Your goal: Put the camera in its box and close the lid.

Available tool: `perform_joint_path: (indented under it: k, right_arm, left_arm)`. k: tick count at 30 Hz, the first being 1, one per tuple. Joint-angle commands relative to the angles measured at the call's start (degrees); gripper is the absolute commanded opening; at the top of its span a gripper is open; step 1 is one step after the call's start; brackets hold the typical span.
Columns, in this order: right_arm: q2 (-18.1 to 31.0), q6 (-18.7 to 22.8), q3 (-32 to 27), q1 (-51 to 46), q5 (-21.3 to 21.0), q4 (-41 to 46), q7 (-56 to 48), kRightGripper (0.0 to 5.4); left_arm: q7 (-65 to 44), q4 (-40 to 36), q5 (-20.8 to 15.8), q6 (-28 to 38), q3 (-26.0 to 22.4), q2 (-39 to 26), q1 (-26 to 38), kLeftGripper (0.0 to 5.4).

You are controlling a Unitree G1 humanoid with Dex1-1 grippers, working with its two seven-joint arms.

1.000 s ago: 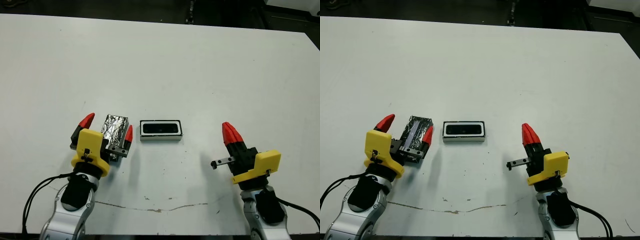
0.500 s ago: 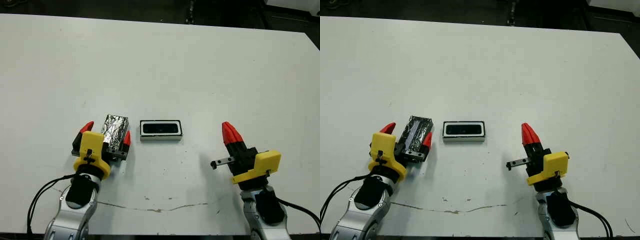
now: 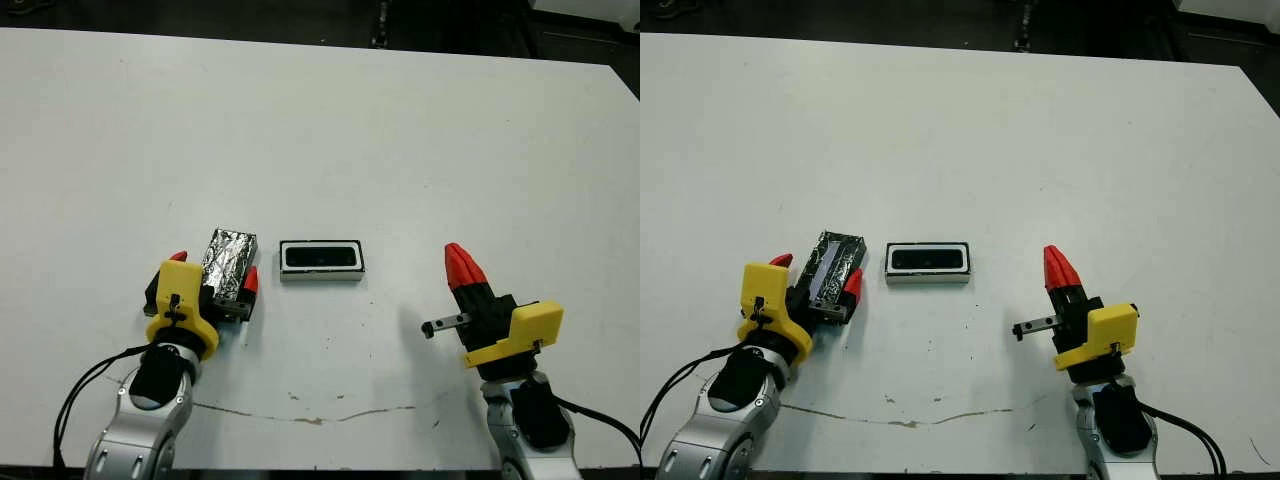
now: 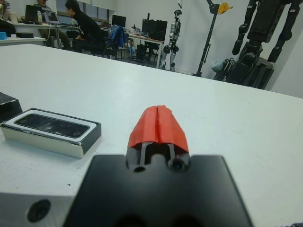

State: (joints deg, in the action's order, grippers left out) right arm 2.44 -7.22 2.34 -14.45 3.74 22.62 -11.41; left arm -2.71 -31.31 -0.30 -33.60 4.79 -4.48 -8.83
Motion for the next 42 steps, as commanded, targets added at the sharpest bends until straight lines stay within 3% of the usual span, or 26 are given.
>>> perform_joint_path:
  k: [1, 12, 25, 29, 35, 42]
  right_arm:
    - [0.52, -0.15, -0.24, -0.8, -0.16, 0.12, 0.71, 0.0]
    - [0.47, -0.31, -0.05, -0.95, 0.04, 0.14, 1.06, 0.0]
    - [0.47, -0.39, 0.25, -0.95, -0.08, -0.17, 1.54, 0.0]
    - [0.6, -0.8, 0.36, -0.88, -0.58, -0.45, 1.75, 0.0]
    - [0.53, -0.77, 0.47, -0.84, -0.63, -0.59, 1.95, 0.0]
    - [0.47, -0.05, 0.67, -1.11, -0.85, -0.02, 2.32, 0.0]
  left_arm:
    - [-0.62, 0.48, 0.03, -0.53, -0.15, -0.77, -0.19, 4.91]
    - [-4.06, 1.92, -3.34, 1.58, -1.71, -0.73, -0.67, 3.29]
    - [-6.66, 2.38, -5.08, 5.66, -1.96, -2.11, -0.74, 3.28]
    - [-11.14, 3.29, -8.14, 8.79, -3.49, -4.27, 0.98, 3.28]
    - [-24.02, 7.43, -13.76, 10.39, -6.39, -13.69, 8.75, 3.28]
    - [-37.73, 20.28, -15.08, 14.97, -6.11, -23.24, 20.33, 3.28]
